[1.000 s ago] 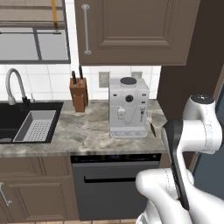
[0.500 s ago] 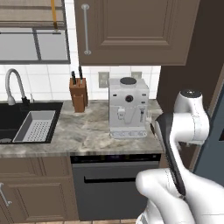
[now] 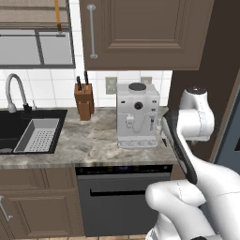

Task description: Take the fork and place it on the left side of the plate. Then take the spoon and place it on the right side of the plate. Make sure they're directly next to the plate.

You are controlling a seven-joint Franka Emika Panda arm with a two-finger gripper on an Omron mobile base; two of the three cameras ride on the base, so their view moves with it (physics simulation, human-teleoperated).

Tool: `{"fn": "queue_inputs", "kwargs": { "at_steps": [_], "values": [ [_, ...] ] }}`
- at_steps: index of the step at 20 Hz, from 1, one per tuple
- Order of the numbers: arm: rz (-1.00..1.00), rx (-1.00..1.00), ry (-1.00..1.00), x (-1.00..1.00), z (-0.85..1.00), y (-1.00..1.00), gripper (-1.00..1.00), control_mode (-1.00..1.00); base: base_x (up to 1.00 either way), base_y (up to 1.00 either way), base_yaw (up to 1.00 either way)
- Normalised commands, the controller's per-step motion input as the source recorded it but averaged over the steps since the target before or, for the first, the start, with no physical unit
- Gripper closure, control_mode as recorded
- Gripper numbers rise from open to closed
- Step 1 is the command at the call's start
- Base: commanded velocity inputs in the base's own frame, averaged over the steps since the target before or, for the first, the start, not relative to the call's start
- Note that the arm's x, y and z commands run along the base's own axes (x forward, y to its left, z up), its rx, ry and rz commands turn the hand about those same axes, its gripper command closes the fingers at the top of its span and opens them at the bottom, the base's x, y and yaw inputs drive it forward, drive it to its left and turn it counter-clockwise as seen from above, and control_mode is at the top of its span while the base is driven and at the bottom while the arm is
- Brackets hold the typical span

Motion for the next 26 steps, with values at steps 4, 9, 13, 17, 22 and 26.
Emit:
{"fn": "queue_inputs", "kwargs": {
  "at_steps": [4,9,13,17,22,26],
  "values": [
    [0.01,-0.01,0.0,0.12,-0.12,-0.03,-1.0,-1.0,0.0,0.0,0.0],
    [0.01,0.0,-0.02,0.1,-0.24,-0.01,-1.0,-1.0,0.0,0.0,0.0],
    [0.0,-0.01,-0.11,0.08,-0.36,-0.08,-1.0,-1.0,0.0,0.0,0.0],
    [0.01,-0.02,-0.17,0.01,-0.34,-0.2,-1.0,-1.0,0.0,0.0,0.0],
    [0.0,-0.05,-0.13,0.1,-0.16,-0.14,-1.0,-1.0,0.0,0.0,0.0],
    [0.01,-0.04,-0.08,0.22,-0.01,-0.06,-1.0,-1.0,0.0,0.0,0.0]
  ]
}}
